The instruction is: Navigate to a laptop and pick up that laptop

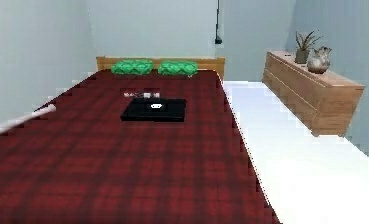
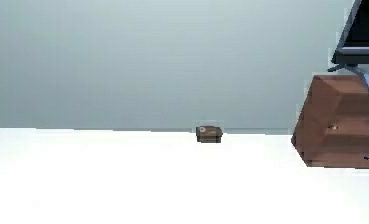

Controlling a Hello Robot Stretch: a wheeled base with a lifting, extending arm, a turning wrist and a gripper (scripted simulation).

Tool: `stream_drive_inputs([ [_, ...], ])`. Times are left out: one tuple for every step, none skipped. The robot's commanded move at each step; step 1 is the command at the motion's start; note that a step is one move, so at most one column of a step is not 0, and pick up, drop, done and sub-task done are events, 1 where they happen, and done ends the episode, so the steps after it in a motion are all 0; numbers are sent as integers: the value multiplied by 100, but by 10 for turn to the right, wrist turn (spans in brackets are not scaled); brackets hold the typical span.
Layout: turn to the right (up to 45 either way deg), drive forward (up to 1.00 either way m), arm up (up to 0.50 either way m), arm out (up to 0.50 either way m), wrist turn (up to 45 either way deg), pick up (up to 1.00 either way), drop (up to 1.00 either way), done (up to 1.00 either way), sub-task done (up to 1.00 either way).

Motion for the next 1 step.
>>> stream_drive_inputs([
  [-120, 0, 0, 0, 0, 0, 0, 0, 0],
])
